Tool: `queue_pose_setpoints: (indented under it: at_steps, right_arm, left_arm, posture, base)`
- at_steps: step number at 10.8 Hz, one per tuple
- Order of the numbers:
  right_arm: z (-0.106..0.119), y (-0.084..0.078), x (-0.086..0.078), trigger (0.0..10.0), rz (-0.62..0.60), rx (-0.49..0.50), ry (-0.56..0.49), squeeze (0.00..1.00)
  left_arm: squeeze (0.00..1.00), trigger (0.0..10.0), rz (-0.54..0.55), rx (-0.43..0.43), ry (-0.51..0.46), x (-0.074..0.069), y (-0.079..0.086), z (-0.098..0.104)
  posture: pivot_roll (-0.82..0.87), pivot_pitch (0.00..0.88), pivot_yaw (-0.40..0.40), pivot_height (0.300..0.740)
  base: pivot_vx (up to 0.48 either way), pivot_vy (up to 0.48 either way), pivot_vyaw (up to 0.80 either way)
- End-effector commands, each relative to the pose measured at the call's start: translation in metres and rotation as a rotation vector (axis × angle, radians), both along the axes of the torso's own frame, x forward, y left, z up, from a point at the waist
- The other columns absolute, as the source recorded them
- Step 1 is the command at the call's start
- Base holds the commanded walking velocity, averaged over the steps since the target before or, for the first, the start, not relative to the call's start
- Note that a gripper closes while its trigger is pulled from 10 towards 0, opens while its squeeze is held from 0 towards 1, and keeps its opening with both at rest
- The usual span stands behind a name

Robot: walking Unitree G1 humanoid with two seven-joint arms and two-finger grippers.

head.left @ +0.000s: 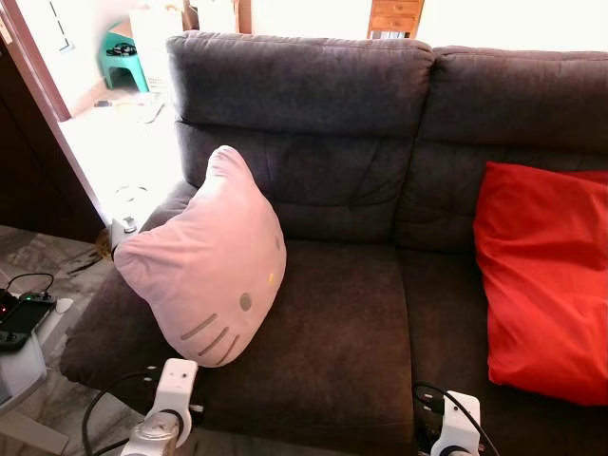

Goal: Move the pillow to the sofa from floor

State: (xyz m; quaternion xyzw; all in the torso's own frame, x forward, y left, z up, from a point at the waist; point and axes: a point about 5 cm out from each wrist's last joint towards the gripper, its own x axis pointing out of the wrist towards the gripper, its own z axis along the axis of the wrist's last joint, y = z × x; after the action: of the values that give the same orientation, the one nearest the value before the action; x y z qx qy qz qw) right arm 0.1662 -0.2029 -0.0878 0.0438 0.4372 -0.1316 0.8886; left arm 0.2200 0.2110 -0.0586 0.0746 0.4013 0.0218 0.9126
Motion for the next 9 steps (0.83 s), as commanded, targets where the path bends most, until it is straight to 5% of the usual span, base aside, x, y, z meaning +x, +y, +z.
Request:
queue_pose_setpoints:
  at_steps: [1,6,9]
  right_arm:
    - [-0.001,0.002,-0.001,10.0,0.02,0.026,0.015,0.0]
    - [-0.001,0.017,0.005,10.0,0.098,0.063,0.013,0.0]
    - [-0.004,0.017,0.0,10.0,0.11,0.06,0.04,0.0]
  left_arm:
    - [0.0,10.0,0.039,-0.011,0.005,-0.003,0.001,-0.002]
    - [0.0,10.0,0.047,0.019,0.082,-0.022,0.002,-0.014]
    - [0.0,10.0,0.056,0.019,0.105,-0.029,-0.002,-0.018]
  posture:
    - [0.09,0.001,-0.047,0.74]
    - [0.09,0.018,-0.055,0.74]
    - [0.09,0.024,-0.061,0.74]
  base:
    - [0.0,0.0,0.0]
    - [0.0,0.0,0.0]
    - [0.0,-0.364,0.0]
